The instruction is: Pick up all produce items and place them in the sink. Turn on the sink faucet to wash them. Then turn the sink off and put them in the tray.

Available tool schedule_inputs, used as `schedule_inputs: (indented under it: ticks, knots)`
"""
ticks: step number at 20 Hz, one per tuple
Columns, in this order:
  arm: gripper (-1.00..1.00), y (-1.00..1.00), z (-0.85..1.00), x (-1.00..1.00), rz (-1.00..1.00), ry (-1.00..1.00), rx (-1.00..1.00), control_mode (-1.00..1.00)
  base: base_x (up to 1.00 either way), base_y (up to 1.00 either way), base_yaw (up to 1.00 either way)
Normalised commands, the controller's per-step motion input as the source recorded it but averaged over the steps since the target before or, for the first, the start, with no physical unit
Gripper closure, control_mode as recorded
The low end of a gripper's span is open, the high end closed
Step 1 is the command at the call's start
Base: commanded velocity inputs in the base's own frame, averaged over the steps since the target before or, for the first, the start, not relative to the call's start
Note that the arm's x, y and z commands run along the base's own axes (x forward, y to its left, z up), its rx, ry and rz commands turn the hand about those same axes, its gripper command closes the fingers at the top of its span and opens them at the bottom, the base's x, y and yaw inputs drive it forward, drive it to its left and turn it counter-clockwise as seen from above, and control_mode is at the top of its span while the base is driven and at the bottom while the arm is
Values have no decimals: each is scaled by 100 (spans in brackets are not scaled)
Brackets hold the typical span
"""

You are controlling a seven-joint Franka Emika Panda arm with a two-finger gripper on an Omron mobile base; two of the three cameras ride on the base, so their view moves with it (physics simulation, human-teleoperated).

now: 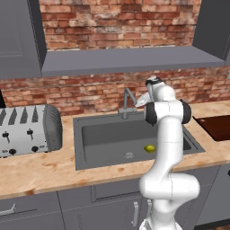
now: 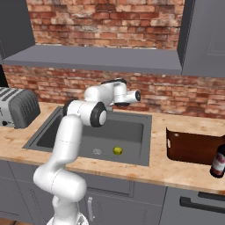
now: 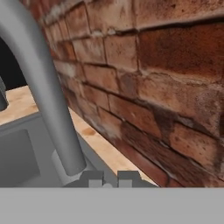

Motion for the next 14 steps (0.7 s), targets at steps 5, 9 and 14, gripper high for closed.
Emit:
schedule_inputs:
  ticks: [5, 9, 14]
  knots:
    - [100, -29, -17, 0, -3, 1, 5, -100, 0, 0, 0]
    - [100, -39, -27, 0, -4, 5, 8, -100, 0, 0, 0]
    - [100, -36, -34, 0, -5, 8, 6, -100, 0, 0, 0]
